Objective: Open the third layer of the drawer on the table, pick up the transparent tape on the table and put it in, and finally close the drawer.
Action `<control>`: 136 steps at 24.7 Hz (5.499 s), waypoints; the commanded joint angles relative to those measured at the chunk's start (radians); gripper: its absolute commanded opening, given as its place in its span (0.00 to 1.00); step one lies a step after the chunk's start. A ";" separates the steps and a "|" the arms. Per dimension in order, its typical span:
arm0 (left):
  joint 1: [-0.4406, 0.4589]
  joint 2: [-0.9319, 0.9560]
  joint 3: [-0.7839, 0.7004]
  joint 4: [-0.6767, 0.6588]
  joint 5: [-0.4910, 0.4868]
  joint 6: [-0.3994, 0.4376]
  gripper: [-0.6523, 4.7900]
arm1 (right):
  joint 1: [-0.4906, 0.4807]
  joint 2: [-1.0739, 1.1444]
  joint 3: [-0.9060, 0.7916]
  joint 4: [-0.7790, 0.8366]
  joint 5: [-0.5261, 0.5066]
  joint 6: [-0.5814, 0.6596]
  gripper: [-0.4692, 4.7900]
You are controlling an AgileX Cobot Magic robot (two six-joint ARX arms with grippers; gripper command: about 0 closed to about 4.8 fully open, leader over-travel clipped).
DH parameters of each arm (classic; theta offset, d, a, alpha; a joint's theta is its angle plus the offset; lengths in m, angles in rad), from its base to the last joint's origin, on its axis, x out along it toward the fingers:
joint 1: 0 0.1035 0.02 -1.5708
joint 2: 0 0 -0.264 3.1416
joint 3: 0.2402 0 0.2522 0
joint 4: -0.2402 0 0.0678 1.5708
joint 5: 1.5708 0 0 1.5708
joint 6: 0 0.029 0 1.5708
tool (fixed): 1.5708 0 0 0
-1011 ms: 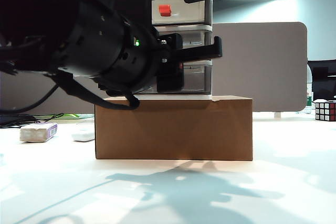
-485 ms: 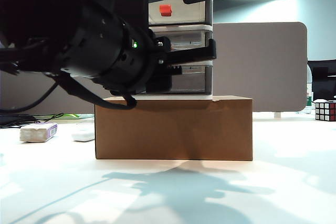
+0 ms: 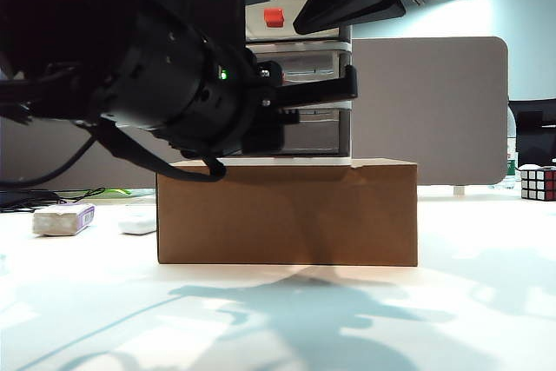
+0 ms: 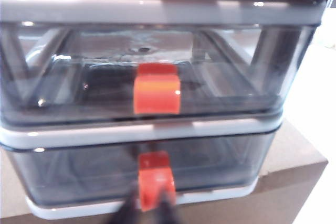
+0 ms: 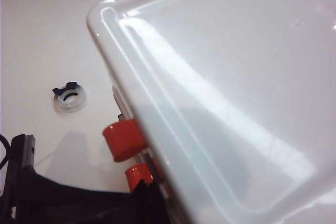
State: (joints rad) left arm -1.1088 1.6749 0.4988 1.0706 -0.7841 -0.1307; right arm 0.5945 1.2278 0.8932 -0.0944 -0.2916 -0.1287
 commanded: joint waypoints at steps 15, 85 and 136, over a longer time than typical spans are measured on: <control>0.014 0.003 0.011 -0.022 0.037 -0.008 0.43 | 0.002 -0.005 0.005 0.023 -0.023 -0.003 0.08; -0.397 -0.104 -0.065 -0.068 -0.358 0.000 0.90 | 0.002 0.080 0.005 0.097 -0.004 0.005 0.08; 1.322 -0.528 -0.159 -1.188 1.398 0.852 0.81 | 0.000 -0.190 -0.062 -0.168 -0.051 0.019 0.08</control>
State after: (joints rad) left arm 0.2100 1.1450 0.3389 -0.1268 0.6258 0.7219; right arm 0.5941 1.0420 0.8284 -0.2699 -0.3412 -0.1062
